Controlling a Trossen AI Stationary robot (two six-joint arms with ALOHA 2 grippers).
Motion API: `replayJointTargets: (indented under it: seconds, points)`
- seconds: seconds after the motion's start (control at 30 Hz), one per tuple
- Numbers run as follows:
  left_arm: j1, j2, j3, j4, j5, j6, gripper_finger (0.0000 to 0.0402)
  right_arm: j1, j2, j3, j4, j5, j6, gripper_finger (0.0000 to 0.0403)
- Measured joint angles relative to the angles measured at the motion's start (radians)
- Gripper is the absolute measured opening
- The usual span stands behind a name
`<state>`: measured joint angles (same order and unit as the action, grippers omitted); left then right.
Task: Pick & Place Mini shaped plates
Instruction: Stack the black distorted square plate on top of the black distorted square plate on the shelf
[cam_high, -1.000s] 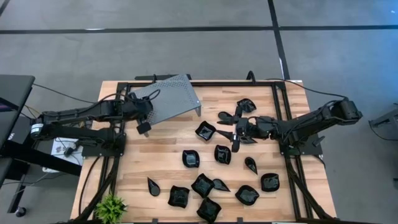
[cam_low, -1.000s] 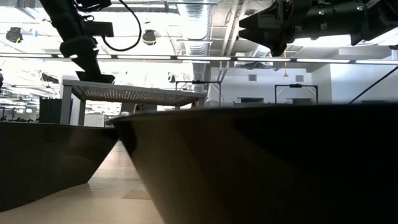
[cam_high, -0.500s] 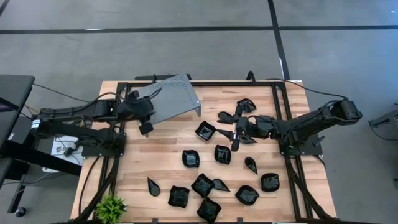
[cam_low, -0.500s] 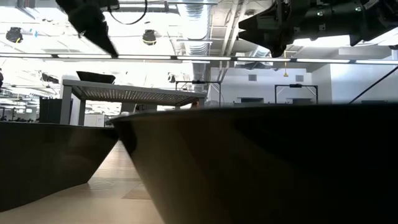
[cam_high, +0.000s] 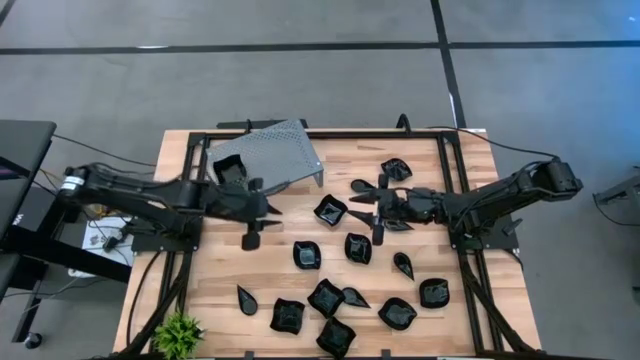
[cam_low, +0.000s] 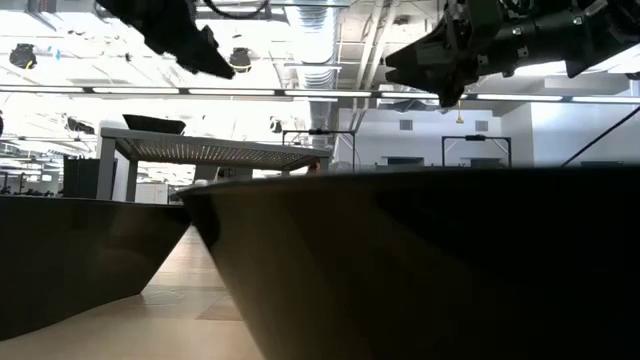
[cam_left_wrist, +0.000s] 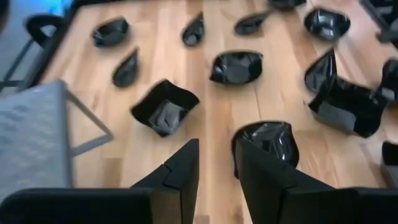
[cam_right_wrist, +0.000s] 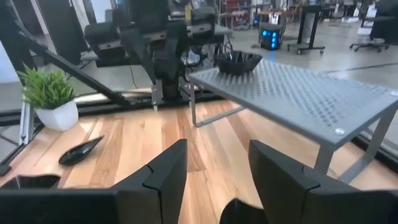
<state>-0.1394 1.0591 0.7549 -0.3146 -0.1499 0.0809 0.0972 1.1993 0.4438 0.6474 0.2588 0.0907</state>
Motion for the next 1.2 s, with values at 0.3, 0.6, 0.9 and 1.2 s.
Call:
replayJointTargets:
  seconds: [0.3, 0.6, 0.9, 1.2]
  points:
    - [-0.005, 0.260, -0.005, 0.226, 0.004, 0.182, 0.0108, 0.006, 0.000, 0.000, -0.035, 0.003, 0.048, 0.0168]
    - [0.040, 0.484, -0.005, 0.581, 0.010, 0.353, 0.0139, -0.001, 0.000, 0.000, -0.219, 0.002, 0.179, 0.0173]
    - [0.120, 0.653, -0.005, 0.699, 0.011, 0.360, 0.0185, -0.066, 0.000, 0.000, -0.521, 0.003, 0.361, 0.0177]
    - [0.147, 0.771, -0.005, 0.743, 0.069, 0.433, 0.0178, -0.112, 0.000, 0.000, -0.502, 0.003, 0.348, 0.0176]
